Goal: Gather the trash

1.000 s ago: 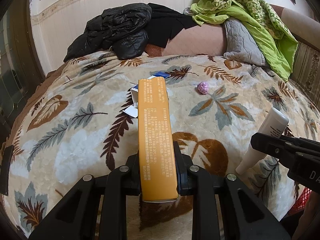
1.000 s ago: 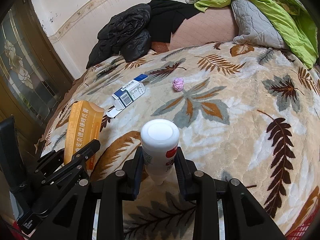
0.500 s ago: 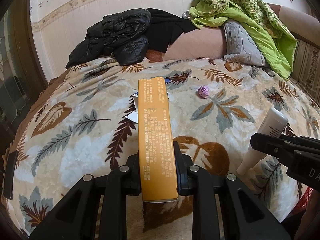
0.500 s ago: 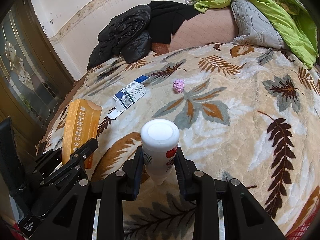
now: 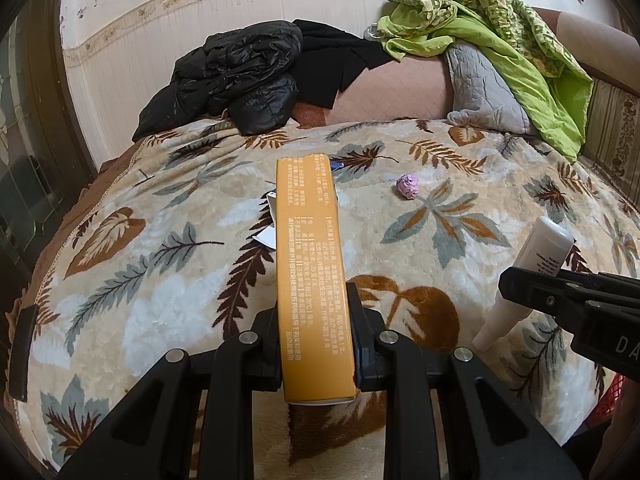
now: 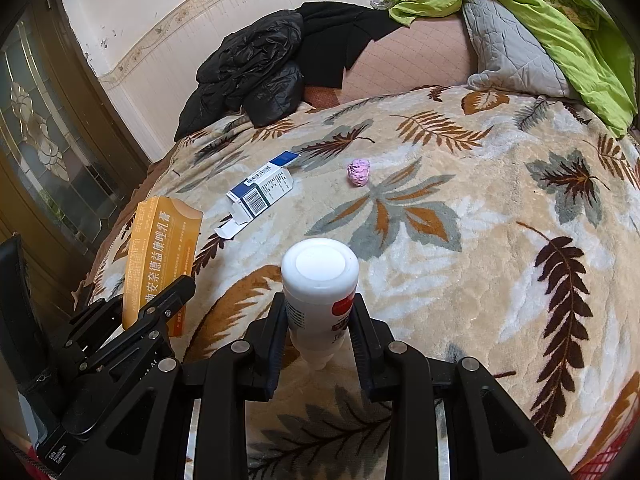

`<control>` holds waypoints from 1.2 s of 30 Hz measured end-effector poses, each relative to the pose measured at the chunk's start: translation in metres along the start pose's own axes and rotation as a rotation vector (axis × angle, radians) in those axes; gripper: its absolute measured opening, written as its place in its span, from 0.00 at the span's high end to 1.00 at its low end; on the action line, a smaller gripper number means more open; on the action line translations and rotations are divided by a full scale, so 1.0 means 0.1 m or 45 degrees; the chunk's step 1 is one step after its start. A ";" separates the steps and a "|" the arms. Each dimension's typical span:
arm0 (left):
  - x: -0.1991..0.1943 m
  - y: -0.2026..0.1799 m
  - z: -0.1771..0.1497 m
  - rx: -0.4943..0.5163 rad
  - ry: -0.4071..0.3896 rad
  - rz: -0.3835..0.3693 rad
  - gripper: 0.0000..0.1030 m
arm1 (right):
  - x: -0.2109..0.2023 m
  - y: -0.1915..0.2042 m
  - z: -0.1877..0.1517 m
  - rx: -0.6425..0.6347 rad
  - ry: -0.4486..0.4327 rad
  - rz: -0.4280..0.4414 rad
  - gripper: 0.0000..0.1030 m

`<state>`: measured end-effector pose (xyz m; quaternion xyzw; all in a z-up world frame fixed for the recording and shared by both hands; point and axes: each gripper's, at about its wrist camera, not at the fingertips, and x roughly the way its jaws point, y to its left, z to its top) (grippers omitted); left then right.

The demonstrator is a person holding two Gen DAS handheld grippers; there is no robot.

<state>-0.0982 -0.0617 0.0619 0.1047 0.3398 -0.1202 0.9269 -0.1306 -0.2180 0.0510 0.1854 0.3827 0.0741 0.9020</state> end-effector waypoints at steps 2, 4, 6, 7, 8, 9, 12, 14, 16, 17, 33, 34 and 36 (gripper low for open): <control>0.00 0.00 0.00 0.002 0.001 -0.001 0.78 | 0.00 0.00 0.00 0.000 0.000 0.000 0.69; -0.01 0.00 0.00 0.002 0.000 0.000 0.78 | 0.00 -0.01 0.00 0.000 0.000 0.000 0.69; -0.01 0.00 0.00 0.002 0.001 0.000 0.78 | 0.00 -0.01 0.00 0.000 0.000 0.001 0.69; -0.01 0.00 0.00 0.002 0.001 0.000 0.78 | 0.00 -0.01 0.00 0.000 0.000 0.001 0.69; -0.01 0.00 0.00 0.001 0.001 0.001 0.78 | 0.00 -0.01 0.00 0.000 0.000 0.001 0.69; -0.01 -0.01 0.00 0.002 0.000 0.001 0.78 | 0.00 -0.01 0.00 0.000 0.000 0.001 0.69; -0.01 -0.01 0.00 0.001 0.001 0.001 0.78 | 0.00 -0.01 0.00 0.000 0.000 0.002 0.69; -0.01 -0.01 0.00 0.002 0.001 0.000 0.78 | 0.00 -0.01 0.00 0.001 -0.001 0.001 0.69; -0.01 -0.01 0.00 0.003 -0.001 -0.001 0.78 | 0.00 0.00 0.00 0.005 -0.003 0.001 0.69; -0.01 -0.01 0.01 0.004 -0.001 -0.002 0.78 | 0.00 0.00 0.00 0.005 -0.003 0.000 0.69; -0.05 -0.15 0.03 0.055 -0.031 -0.105 0.78 | -0.43 -0.20 -0.04 0.106 -0.070 0.014 0.69; -0.06 -0.16 0.03 0.060 -0.036 -0.118 0.78 | -0.48 -0.22 -0.05 0.106 -0.075 0.008 0.69; -0.10 -0.20 0.01 0.070 -0.047 -0.163 0.78 | -0.58 -0.26 -0.09 0.105 -0.086 -0.006 0.69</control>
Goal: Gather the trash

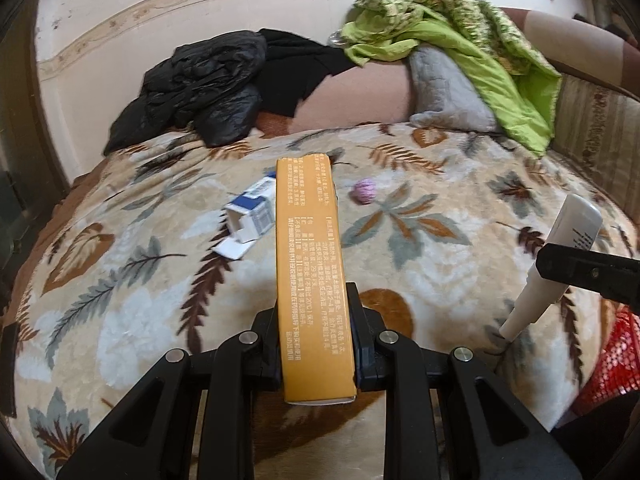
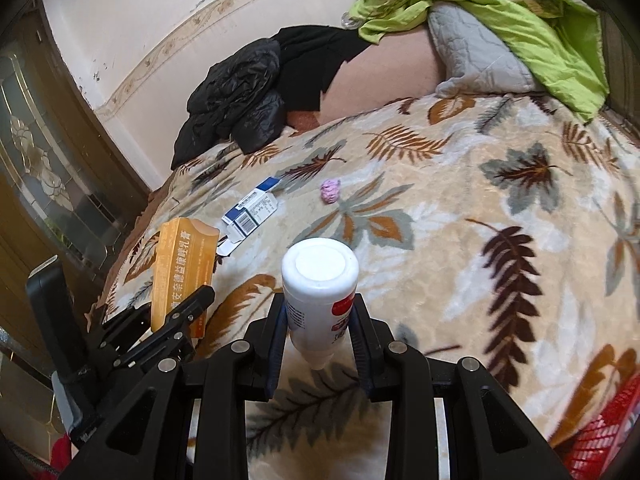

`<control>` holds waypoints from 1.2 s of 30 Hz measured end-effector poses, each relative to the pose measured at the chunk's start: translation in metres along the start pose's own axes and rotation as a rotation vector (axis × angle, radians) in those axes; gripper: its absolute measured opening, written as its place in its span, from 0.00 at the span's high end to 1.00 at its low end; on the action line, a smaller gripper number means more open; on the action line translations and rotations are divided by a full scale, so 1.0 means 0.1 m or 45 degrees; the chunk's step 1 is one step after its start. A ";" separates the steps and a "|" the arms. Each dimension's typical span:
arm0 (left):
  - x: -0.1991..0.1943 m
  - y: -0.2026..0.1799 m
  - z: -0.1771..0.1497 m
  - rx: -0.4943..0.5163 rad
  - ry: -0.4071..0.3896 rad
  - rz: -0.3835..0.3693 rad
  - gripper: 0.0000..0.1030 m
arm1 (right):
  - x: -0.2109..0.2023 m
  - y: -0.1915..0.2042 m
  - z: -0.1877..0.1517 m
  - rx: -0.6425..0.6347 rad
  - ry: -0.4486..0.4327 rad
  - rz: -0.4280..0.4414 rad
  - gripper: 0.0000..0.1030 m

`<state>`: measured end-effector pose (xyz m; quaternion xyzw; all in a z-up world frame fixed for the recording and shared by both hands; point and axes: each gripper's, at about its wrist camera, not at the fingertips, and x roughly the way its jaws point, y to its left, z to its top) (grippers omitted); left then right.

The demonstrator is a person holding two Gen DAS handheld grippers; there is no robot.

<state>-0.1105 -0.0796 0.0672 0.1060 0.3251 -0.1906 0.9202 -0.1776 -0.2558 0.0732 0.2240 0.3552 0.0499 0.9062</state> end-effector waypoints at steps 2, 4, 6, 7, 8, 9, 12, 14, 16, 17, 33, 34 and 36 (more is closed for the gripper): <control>-0.03 -0.04 0.00 0.011 -0.015 -0.028 0.78 | -0.07 -0.04 -0.03 0.004 -0.005 -0.010 0.69; -0.07 -0.11 -0.01 0.030 -0.026 -0.069 0.78 | -0.12 -0.11 -0.07 0.014 -0.007 -0.023 0.69; -0.11 -0.17 -0.02 0.045 -0.035 -0.105 0.78 | -0.15 -0.19 -0.11 0.042 0.000 -0.017 0.69; -0.13 -0.20 -0.03 0.048 -0.036 -0.125 0.78 | -0.18 -0.20 -0.11 0.052 -0.007 -0.007 0.69; -0.14 -0.22 -0.03 0.047 -0.034 -0.144 0.78 | -0.21 -0.21 -0.11 0.049 -0.019 -0.009 0.69; -0.16 -0.27 -0.04 0.042 -0.029 -0.171 0.78 | -0.24 -0.21 -0.11 0.041 -0.025 -0.014 0.69; -0.22 -0.40 -0.06 0.056 -0.023 -0.212 0.78 | -0.31 -0.23 -0.14 0.044 -0.026 0.004 0.69; -0.26 -0.48 -0.09 0.066 -0.022 -0.232 0.78 | -0.38 -0.26 -0.16 0.050 -0.034 0.008 0.69; -0.30 -0.56 -0.09 0.066 -0.011 -0.272 0.78 | -0.48 -0.32 -0.19 0.073 -0.039 0.018 0.69; -0.32 -0.59 -0.10 0.067 -0.006 -0.286 0.78 | -0.53 -0.36 -0.21 0.085 -0.046 0.017 0.69; -0.67 -1.51 0.00 0.226 -0.010 -0.499 0.78 | -1.63 -1.16 -0.43 0.303 -0.195 -0.061 0.69; -0.69 -1.56 0.01 0.236 -0.009 -0.509 0.78 | -1.68 -1.20 -0.44 0.311 -0.202 -0.070 0.69; -0.74 -1.69 0.02 0.260 -0.012 -0.533 0.78 | -1.80 -1.32 -0.49 0.336 -0.218 -0.094 0.69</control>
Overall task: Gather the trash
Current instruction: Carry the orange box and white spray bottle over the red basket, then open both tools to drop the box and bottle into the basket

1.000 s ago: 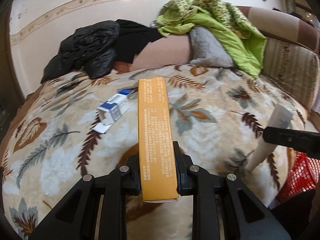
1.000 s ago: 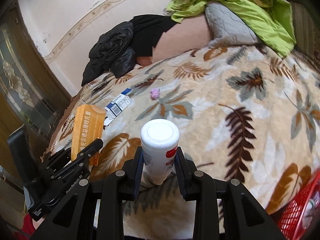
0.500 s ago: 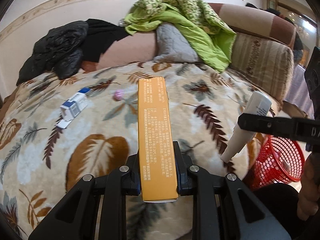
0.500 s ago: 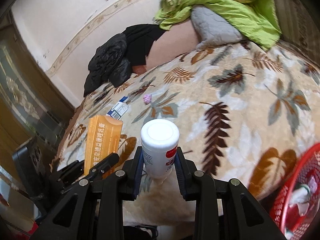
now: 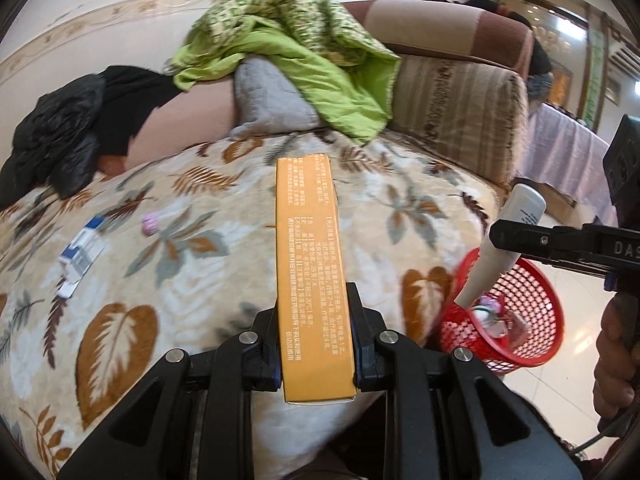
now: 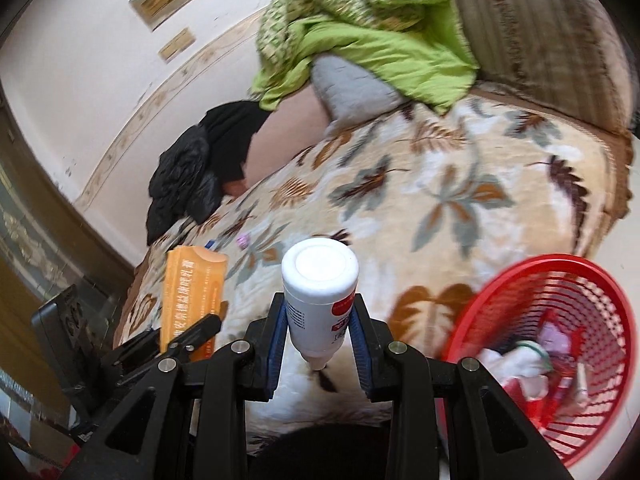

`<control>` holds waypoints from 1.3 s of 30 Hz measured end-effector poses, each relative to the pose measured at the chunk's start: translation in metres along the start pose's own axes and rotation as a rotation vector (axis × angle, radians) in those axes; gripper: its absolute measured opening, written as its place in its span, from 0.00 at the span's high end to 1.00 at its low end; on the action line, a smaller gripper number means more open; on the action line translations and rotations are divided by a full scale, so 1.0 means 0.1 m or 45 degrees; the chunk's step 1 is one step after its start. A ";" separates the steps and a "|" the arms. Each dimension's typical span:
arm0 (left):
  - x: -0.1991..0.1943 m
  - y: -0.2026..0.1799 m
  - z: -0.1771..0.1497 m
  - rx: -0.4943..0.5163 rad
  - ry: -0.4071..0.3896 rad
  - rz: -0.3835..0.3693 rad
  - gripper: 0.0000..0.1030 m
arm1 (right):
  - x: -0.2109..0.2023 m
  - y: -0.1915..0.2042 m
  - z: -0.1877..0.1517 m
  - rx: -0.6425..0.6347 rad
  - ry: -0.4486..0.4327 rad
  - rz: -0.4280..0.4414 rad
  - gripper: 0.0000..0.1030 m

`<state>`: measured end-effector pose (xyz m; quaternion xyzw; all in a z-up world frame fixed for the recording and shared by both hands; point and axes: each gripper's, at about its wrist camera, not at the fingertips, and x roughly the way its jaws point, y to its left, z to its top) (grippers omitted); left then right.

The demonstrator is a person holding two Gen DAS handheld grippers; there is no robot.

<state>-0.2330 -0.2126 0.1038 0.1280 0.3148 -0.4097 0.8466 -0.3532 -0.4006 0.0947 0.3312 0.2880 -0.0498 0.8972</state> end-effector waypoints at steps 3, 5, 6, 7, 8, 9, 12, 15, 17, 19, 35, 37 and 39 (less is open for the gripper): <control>-0.01 -0.18 0.07 0.032 -0.001 -0.030 0.78 | -0.19 -0.22 0.02 0.050 -0.031 -0.036 0.69; -0.02 -0.29 0.12 0.049 -0.004 -0.055 0.78 | -0.33 -0.38 0.02 0.085 -0.059 -0.061 0.69; -0.02 -0.35 0.15 0.059 -0.004 -0.066 0.78 | -0.38 -0.44 0.02 0.095 -0.066 -0.069 0.69; -0.03 -0.40 0.17 0.068 -0.004 -0.075 0.78 | -0.46 -0.53 0.02 0.111 -0.078 -0.085 0.69; -0.03 -0.47 0.18 0.080 -0.004 -0.086 0.78 | -0.51 -0.59 0.02 0.124 -0.084 -0.096 0.69; -0.03 -0.53 0.20 0.092 -0.003 -0.098 0.78 | -0.56 -0.64 0.01 0.133 -0.088 -0.103 0.69; -0.01 -0.73 0.26 0.127 0.004 -0.135 0.78 | -0.69 -0.82 -0.02 0.169 -0.099 -0.133 0.69; 0.03 -0.93 0.28 0.159 0.019 -0.182 0.78 | -0.78 -0.97 -0.06 0.203 -0.102 -0.155 0.69; 0.06 -1.03 0.30 0.172 0.034 -0.216 0.78 | -0.82 -1.04 -0.08 0.220 -0.102 -0.165 0.69; 0.12 -1.16 0.30 0.184 0.059 -0.259 0.78 | -0.86 -1.10 -0.09 0.228 -0.101 -0.175 0.69; 0.54 -1.85 0.29 0.225 0.243 -0.462 0.78 | -0.84 -1.43 -0.12 0.293 -0.064 -0.222 0.68; 0.57 -1.88 0.31 0.220 0.254 -0.476 0.78 | -0.83 -1.45 -0.11 0.293 -0.058 -0.227 0.68; 0.60 -1.92 0.32 0.219 0.268 -0.500 0.78 | -0.81 -1.47 -0.11 0.301 -0.044 -0.242 0.66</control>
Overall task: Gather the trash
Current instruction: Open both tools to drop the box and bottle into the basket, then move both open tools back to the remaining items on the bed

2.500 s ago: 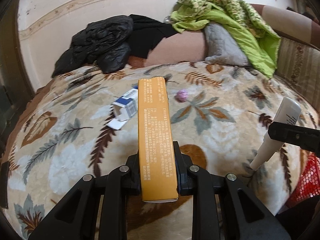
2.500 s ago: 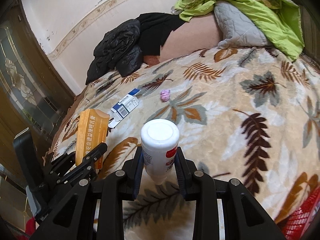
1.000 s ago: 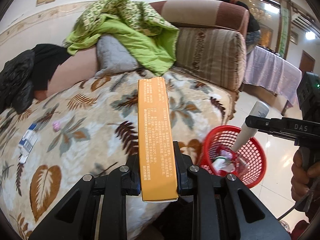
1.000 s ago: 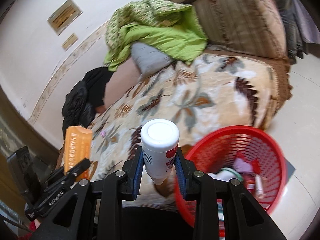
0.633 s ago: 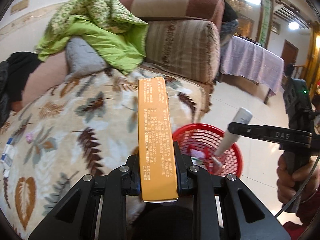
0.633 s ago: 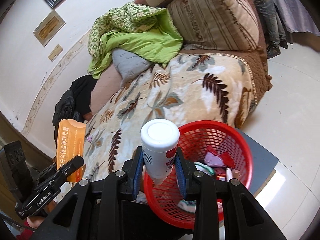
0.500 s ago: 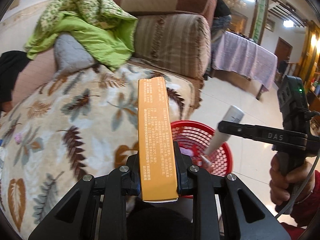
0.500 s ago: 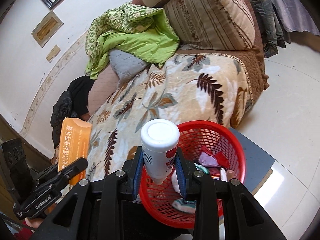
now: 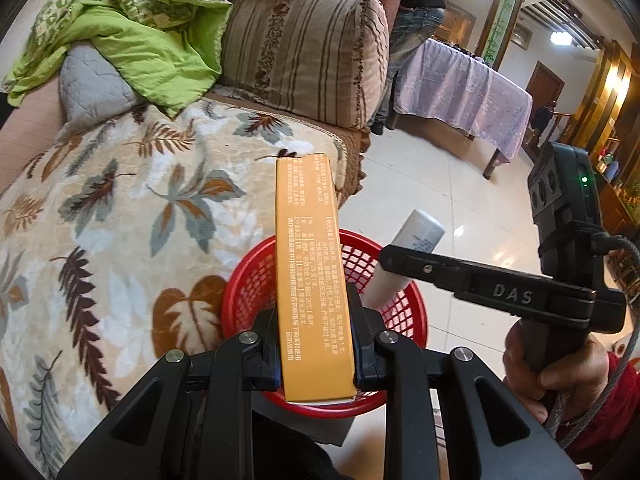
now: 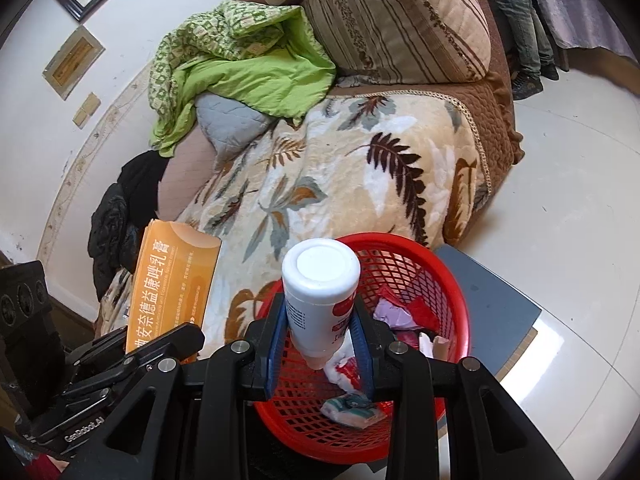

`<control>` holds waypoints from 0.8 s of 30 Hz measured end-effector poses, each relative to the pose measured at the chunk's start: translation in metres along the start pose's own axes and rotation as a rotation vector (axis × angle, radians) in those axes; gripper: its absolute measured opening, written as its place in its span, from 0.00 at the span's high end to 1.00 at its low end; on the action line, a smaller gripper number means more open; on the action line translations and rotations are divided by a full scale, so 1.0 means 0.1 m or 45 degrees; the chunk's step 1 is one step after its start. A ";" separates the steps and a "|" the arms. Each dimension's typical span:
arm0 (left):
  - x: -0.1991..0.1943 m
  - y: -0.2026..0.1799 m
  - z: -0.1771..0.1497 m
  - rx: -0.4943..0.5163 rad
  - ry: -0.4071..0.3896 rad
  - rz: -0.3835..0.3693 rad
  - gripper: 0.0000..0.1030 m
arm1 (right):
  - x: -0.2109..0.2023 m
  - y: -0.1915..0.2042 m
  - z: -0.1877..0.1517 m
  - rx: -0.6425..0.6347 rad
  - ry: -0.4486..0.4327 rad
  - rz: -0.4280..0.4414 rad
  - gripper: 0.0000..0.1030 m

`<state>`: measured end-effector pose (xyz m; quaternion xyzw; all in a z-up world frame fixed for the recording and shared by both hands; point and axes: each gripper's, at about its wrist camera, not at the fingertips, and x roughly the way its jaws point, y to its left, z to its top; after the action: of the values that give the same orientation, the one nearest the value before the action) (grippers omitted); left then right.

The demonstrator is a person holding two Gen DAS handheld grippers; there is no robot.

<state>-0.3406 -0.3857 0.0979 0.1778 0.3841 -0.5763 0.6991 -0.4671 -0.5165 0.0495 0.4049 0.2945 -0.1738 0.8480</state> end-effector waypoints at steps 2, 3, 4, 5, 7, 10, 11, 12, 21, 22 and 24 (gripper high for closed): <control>0.02 -0.04 0.02 0.008 0.001 -0.002 0.76 | 0.00 -0.03 0.02 0.007 0.007 -0.016 0.62; 0.03 -0.05 0.02 0.006 0.002 0.004 0.67 | 0.00 -0.03 0.02 0.008 0.005 -0.021 0.57; 0.02 -0.04 0.02 0.002 0.000 0.002 0.62 | -0.02 -0.04 0.02 0.007 -0.003 -0.029 0.55; 0.02 -0.04 0.01 -0.004 -0.002 0.000 0.61 | -0.04 -0.04 0.03 0.004 -0.013 -0.041 0.55; -0.02 -0.01 0.00 -0.026 -0.011 0.008 0.54 | -0.07 -0.04 0.04 -0.002 -0.025 -0.052 0.55; -0.09 0.07 -0.01 -0.056 -0.030 0.024 0.51 | -0.10 -0.03 0.05 -0.005 -0.039 -0.062 0.55; -0.10 0.09 -0.01 -0.060 -0.033 0.033 0.51 | -0.11 -0.03 0.05 -0.005 -0.042 -0.060 0.55; -0.14 0.12 -0.02 -0.065 -0.043 0.054 0.49 | -0.11 -0.02 0.06 -0.007 -0.042 -0.058 0.55; -0.43 0.37 -0.09 -0.071 -0.119 0.338 0.38 | -0.05 0.21 0.05 -0.056 -0.014 -0.039 0.55; -0.47 0.40 -0.10 -0.081 -0.127 0.359 0.37 | -0.04 0.24 0.04 -0.063 -0.011 -0.037 0.55; -0.53 0.50 -0.11 -0.103 -0.137 0.397 0.37 | -0.01 0.31 0.03 -0.078 -0.001 -0.034 0.54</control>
<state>-0.2991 -0.3288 0.1206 0.1759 0.3367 -0.4537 0.8061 -0.4505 -0.4999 0.0700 0.3747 0.3045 -0.1760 0.8578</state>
